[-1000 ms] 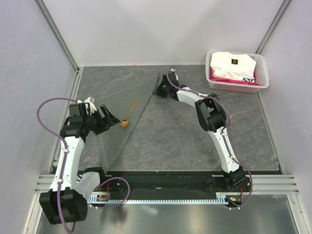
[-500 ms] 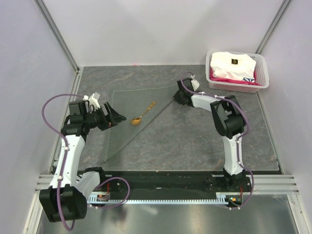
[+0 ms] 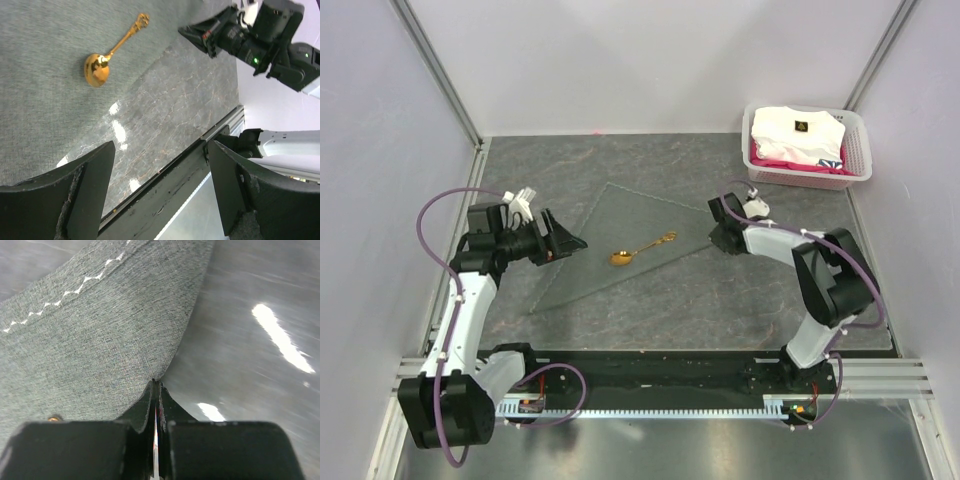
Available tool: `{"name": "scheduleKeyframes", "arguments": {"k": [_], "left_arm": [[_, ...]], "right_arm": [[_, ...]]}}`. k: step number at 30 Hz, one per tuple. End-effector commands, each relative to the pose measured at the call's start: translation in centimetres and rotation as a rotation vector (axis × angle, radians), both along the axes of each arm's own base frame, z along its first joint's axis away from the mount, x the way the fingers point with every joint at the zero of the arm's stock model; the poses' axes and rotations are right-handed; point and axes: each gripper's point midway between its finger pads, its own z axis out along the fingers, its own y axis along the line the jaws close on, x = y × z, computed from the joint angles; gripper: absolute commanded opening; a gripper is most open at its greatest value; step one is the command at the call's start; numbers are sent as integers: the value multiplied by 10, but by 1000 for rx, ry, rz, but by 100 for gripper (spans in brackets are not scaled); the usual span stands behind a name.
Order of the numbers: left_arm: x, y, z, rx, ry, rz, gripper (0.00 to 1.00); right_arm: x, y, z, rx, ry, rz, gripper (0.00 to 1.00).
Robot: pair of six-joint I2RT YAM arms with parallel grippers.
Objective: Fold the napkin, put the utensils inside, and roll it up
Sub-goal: Fold the napkin
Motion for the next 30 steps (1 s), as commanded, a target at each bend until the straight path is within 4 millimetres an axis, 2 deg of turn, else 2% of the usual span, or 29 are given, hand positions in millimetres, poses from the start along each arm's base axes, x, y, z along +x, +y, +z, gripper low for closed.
{"name": "scheduleKeyframes", "arguments": {"k": [1,4,7,8,10,11,14,16,20,22,23,24,25,30], "left_arm": [[4,-4,4,-4,-47,-38,83],[7,-2,-2,16,-35,-24,83],[9,-1,-5,18,-19,-20,83],[11,-1,-8,20,-7,-17,83],[12,-1,-10,26,2,-11,83],[13,-1,-13,28,11,-10,83],[14,-3,-14,34,11,-20,83],[13,-5,-14,37,9,-30,83],[12,-7,-12,46,4,-28,83],[10,-6,-11,49,-2,-23,83],[9,-7,-11,50,1,-21,83],[7,-6,-10,50,-4,-17,83],[6,-6,-13,54,1,-10,83],[-2,-5,-21,53,20,5,83]], "right_arm": [[-43,-35,-5,-80,71,-77,0],[-57,-42,6,-79,54,-78,0],[-61,-45,28,-77,15,-54,3],[-61,-45,42,-71,-15,-43,11],[-62,-48,58,-90,-42,-11,24],[-64,-52,74,-94,-71,-14,38],[-68,-69,95,-89,-114,-4,55],[-70,-81,96,-90,-106,18,59],[-67,-105,80,-27,-51,63,69],[-62,-110,75,-17,-38,101,73],[-59,-121,74,-16,-39,80,74],[-56,-121,74,-5,-42,95,74],[-50,-136,72,-11,-54,75,74],[-29,-147,64,25,-61,117,66]]}}
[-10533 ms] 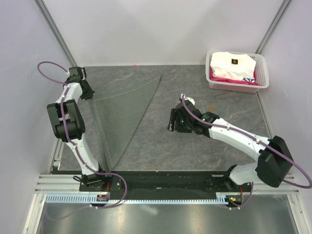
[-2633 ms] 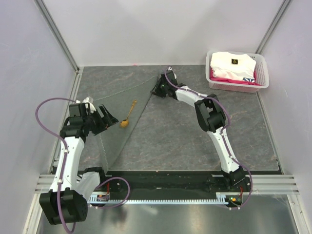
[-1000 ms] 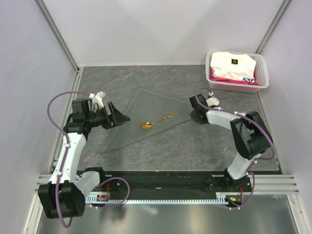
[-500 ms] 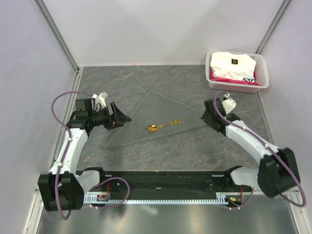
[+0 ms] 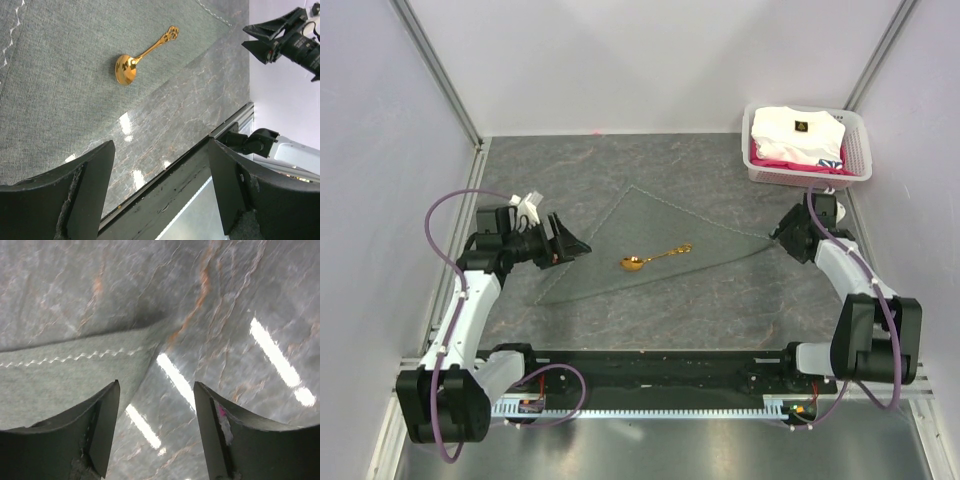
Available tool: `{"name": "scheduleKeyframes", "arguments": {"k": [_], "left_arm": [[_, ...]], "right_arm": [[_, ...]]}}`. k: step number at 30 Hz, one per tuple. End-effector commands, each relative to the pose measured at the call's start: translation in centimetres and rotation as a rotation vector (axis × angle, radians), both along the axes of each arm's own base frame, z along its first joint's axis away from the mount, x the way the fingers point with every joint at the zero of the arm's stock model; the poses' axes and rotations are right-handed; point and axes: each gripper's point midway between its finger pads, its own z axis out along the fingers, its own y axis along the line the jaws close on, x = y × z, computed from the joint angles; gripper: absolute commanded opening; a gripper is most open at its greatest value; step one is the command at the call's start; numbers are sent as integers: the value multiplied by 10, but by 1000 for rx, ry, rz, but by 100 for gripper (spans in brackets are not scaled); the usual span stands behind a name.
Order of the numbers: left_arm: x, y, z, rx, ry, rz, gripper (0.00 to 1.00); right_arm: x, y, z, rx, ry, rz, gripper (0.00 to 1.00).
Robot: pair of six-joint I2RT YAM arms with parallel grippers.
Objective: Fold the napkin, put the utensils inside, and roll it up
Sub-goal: Fold the napkin
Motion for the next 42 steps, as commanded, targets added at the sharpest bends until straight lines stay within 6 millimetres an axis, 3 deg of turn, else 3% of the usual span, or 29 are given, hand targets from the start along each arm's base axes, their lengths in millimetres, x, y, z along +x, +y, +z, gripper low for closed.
{"name": "scheduleKeyframes", "arguments": {"k": [1,8,25,28,35,42], "left_arm": [[-4,1,-2,13,-29,12,83],[-7,3,-14,27,0,33,83],[-5,5,-18,37,16,40,83],[-5,5,-18,38,13,41,83],[-5,6,-20,41,22,45,83],[-4,6,-20,44,22,48,83]], "right_arm": [[29,0,7,17,-64,116,65],[36,-2,-2,12,-52,146,58],[39,-13,-35,21,8,122,49],[42,-11,-34,31,1,126,47],[52,-10,-10,34,-66,126,50],[56,-11,-16,47,-51,110,53]]}}
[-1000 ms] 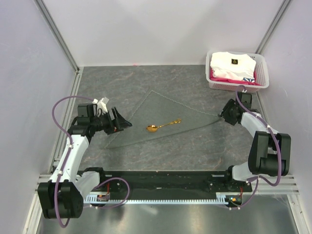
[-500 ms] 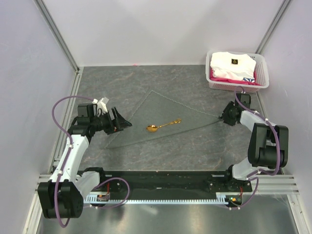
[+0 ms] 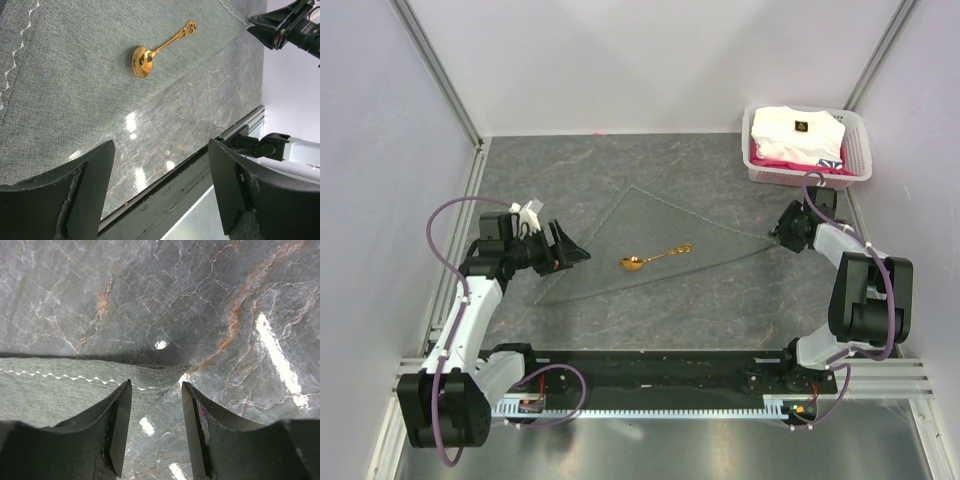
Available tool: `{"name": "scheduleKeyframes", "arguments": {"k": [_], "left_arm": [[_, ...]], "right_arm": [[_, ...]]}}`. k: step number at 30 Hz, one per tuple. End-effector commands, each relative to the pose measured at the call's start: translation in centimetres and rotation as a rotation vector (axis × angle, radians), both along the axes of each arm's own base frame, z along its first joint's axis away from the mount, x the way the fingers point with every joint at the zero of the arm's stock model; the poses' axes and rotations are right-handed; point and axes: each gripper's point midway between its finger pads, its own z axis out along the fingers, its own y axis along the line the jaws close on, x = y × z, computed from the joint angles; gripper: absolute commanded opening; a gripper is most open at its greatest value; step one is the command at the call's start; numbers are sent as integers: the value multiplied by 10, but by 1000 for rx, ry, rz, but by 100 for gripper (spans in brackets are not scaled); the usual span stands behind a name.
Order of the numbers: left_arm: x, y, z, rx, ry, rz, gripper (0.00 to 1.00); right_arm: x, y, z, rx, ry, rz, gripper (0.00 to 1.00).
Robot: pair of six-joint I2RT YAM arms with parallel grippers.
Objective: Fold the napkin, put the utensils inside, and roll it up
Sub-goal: Fold the napkin
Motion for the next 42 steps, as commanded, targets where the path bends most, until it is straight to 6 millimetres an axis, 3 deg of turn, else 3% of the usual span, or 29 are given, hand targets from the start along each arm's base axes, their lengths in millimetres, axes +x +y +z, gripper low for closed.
{"name": "scheduleKeyframes", "arguments": {"k": [1,16,28,42], "left_arm": [[4,0,1,7,-11,10,83],[6,2,2,9,-11,20,83],[7,2,3,11,-13,24,83],[6,2,3,14,-21,17,83]], "right_arm": [[20,-3,16,9,-68,-17,53],[-1,-11,-12,-16,31,-79,48],[-5,-12,-28,-11,77,-87,40],[5,-12,-19,-19,39,-52,24]]}}
